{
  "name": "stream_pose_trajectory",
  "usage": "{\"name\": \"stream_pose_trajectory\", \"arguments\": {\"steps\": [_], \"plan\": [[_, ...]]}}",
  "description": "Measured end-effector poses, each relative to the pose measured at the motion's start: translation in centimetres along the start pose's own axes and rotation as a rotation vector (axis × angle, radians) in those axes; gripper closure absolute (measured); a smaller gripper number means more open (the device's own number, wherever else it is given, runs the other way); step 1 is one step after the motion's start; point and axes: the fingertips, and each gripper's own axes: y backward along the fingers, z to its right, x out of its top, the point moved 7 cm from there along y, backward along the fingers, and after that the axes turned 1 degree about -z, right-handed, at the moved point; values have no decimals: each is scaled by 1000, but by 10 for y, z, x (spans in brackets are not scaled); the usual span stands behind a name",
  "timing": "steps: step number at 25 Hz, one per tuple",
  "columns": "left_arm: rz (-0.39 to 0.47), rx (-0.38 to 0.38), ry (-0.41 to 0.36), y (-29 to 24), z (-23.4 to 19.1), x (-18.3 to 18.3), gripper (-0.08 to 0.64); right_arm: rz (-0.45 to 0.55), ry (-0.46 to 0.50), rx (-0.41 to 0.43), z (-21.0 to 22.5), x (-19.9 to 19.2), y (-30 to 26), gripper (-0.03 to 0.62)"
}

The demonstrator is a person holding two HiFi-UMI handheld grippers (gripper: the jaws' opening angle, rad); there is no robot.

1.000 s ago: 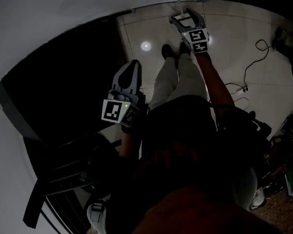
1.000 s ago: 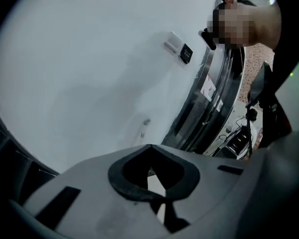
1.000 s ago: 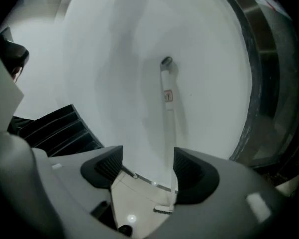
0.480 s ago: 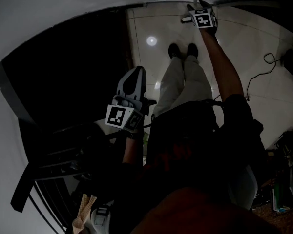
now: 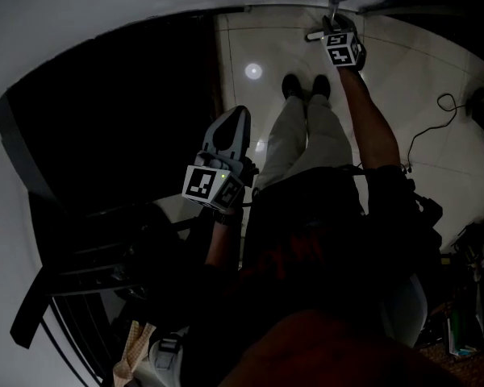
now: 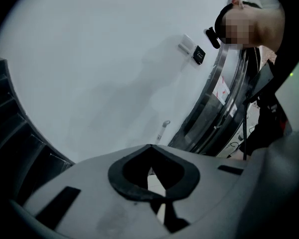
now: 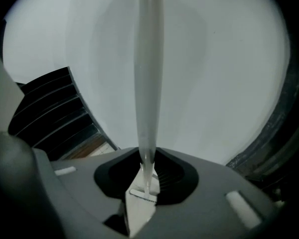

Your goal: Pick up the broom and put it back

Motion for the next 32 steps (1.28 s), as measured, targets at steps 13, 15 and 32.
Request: {"name": "stream_pose_trajectory", "arguments": {"steps": [13,15,32], "plan": [[124,-144,-117,23,28,49,555,277,-37,-62,-43,63,204,505],[137,-160,-124,28,37,56,555,344,-36,-39,-46,84,240,505],[267,-351,-306,40,83,128,555,668,-49,29,-75,212,475,503]]}}
